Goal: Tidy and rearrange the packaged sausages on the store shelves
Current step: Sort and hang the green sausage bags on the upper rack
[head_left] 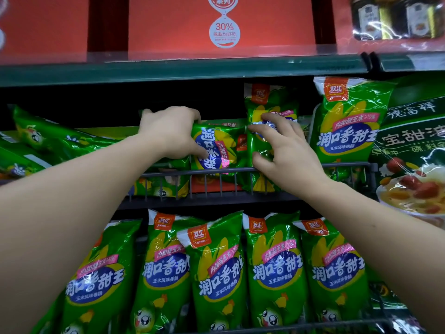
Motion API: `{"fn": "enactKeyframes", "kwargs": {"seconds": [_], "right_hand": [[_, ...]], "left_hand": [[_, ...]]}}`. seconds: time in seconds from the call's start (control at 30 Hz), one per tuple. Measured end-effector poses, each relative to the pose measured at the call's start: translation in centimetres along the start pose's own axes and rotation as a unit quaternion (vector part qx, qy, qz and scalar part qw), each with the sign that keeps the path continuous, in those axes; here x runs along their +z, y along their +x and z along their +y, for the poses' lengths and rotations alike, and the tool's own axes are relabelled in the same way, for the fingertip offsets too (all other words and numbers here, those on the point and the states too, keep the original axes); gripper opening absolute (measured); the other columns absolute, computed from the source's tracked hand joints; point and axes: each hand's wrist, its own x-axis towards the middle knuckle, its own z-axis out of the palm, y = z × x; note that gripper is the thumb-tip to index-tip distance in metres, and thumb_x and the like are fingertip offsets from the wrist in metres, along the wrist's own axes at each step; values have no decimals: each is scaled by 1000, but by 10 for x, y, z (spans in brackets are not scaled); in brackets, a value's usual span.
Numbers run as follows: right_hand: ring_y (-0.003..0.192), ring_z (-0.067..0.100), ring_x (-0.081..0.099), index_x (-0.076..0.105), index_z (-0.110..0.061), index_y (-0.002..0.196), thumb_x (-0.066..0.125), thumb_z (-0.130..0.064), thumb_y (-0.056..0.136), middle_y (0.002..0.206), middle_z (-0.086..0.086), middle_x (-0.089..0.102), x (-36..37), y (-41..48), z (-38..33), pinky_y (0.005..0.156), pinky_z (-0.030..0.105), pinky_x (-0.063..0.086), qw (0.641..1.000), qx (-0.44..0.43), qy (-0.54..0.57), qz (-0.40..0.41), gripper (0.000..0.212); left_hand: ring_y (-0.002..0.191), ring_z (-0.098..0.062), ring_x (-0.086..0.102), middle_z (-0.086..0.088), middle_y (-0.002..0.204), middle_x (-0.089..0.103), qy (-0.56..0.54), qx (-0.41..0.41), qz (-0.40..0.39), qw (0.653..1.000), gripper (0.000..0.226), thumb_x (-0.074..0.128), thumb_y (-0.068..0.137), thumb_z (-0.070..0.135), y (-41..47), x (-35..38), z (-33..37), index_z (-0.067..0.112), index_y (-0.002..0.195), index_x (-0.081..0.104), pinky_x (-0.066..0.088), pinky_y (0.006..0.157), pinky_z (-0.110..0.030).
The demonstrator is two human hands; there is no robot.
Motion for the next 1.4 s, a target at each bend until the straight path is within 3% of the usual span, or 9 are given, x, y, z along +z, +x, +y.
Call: {"fn": "enactKeyframes", "kwargs": {"seconds": [0.13,0.33,0.57,0.67,0.77,0.9,1.07,1.27,1.4], "right_hand": [[141,18,20,50,-36,138,62,-29,87,153,-8,32,0,3,-2,98,39,42,1000,18,15,-1,53],[137,21,25,54,-36,132,69,-37,81,146,-6,36,1,7,-10,106,46,38,998,47,37,-5,53],[132,19,29,52,-25,132,73,-39,81,141,-3,40,-4,8,-10,104,30,28,995,51,80,4,57],[130,21,33,51,-20,133,73,-39,81,138,-1,43,-4,8,-9,104,30,29,996,47,77,0,60],[128,20,38,50,-18,133,73,-39,82,134,0,48,-5,9,-11,104,31,32,994,51,97,5,60],[122,15,47,46,-18,137,74,-38,83,129,-2,53,-15,9,-18,103,32,41,982,61,179,19,64],[119,3,51,45,-21,138,74,-37,84,129,-10,55,-37,15,-37,100,16,40,951,47,302,52,63],[112,7,61,43,-25,139,80,-30,81,127,-9,58,-66,43,-65,91,30,55,930,-23,368,-2,69],[104,9,66,53,-19,125,80,-19,81,115,-6,66,-68,51,-70,85,31,58,929,-51,368,7,52]], "left_hand": [[113,-30,56,1,114,63,-76,-53,27,995,74,82,61,63,-6,-3,-7,29,120,55,38,101,-51],[90,-25,62,8,91,63,-235,-75,101,964,61,89,54,55,-10,-2,-28,31,97,54,53,86,-47],[87,-23,65,15,89,64,-314,-35,183,931,52,90,60,47,-26,9,-35,34,95,54,52,87,-48],[81,-14,63,6,91,66,-415,-11,239,878,43,89,67,29,-36,3,-32,24,95,57,55,80,-38],[79,-4,62,9,90,64,-494,9,267,828,40,86,73,20,-43,-12,-22,30,90,52,55,75,-26],[85,-6,68,8,93,67,-584,18,248,773,38,82,78,13,-49,-25,-10,27,95,50,56,71,-24],[92,-11,70,3,101,70,-688,4,229,688,36,78,81,13,-49,-32,0,22,103,51,55,71,-23],[94,-20,72,1,101,73,-761,7,183,622,33,76,83,12,-41,-36,15,20,104,53,60,75,-48],[100,-27,71,-7,111,72,-785,18,133,604,36,75,84,11,-40,-37,24,16,112,54,55,87,-59]]}}
